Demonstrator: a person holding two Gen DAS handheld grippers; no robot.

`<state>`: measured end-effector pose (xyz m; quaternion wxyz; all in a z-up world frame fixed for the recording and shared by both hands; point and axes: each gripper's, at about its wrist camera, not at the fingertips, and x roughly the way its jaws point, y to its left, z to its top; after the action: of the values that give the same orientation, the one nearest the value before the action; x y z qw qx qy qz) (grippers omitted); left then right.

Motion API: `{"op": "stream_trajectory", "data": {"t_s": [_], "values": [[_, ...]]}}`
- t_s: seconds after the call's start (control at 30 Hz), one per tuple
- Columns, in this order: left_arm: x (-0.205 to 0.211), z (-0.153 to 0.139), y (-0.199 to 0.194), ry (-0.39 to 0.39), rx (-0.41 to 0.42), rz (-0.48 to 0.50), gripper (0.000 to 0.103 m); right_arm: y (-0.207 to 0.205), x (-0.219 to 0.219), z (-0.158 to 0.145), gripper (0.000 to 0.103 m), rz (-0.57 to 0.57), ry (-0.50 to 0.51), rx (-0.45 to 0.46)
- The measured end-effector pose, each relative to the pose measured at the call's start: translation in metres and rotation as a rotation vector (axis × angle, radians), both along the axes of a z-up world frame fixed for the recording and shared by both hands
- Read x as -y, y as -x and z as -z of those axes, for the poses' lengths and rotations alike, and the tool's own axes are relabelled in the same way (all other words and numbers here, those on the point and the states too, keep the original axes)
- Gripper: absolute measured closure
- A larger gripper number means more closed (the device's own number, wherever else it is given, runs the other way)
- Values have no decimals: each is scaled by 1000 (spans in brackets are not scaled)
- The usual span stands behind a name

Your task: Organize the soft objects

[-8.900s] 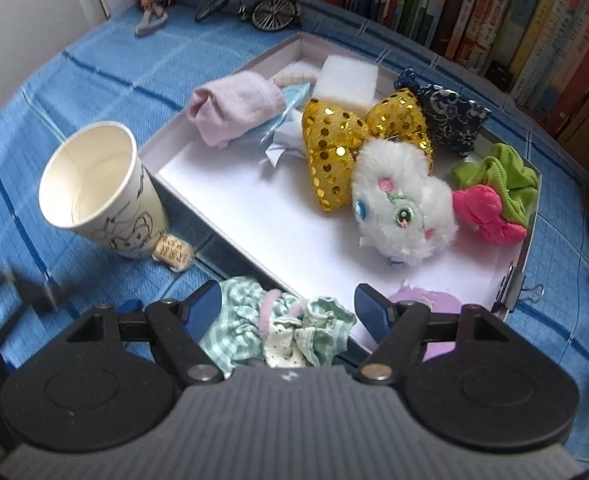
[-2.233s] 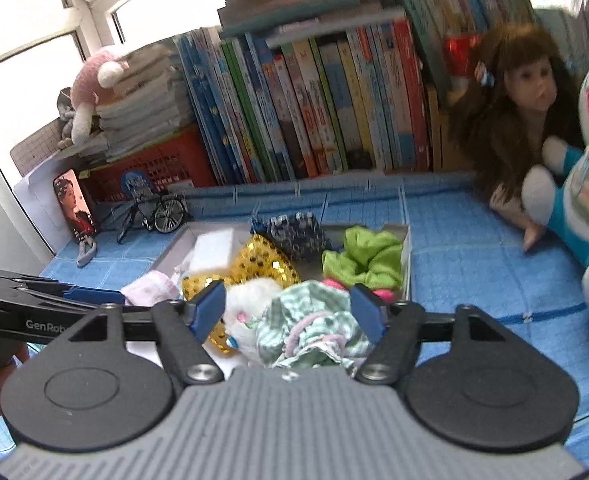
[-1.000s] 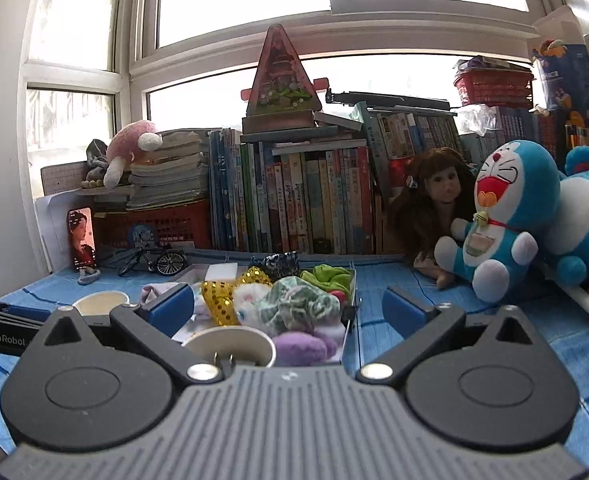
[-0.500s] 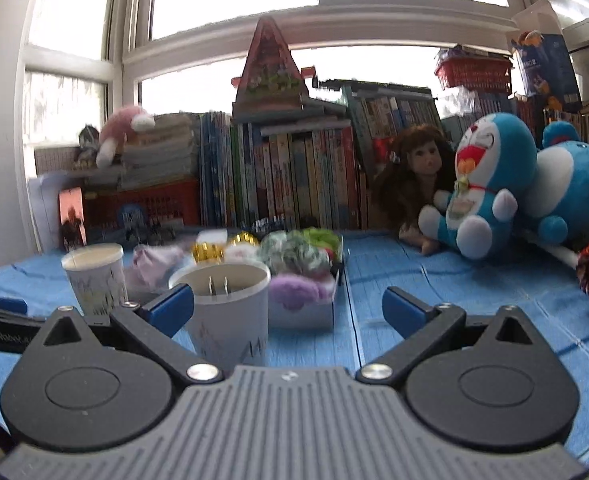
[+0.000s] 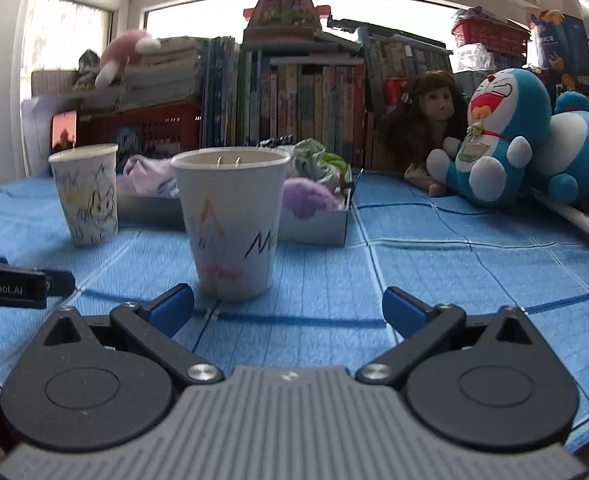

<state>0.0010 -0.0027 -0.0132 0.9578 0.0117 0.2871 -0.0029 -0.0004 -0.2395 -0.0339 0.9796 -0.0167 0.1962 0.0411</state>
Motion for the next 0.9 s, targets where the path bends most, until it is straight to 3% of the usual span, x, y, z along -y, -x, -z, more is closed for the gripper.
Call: {"op": "stream_trajectory", "data": {"t_s": [0.27, 0.9], "values": [[-2, 3, -4, 14, -2, 7, 0, -4, -7, 4, 0, 23, 31, -35], [0, 5, -5, 3, -7, 14, 0, -11, -4, 5, 0, 14, 5, -91]]}}
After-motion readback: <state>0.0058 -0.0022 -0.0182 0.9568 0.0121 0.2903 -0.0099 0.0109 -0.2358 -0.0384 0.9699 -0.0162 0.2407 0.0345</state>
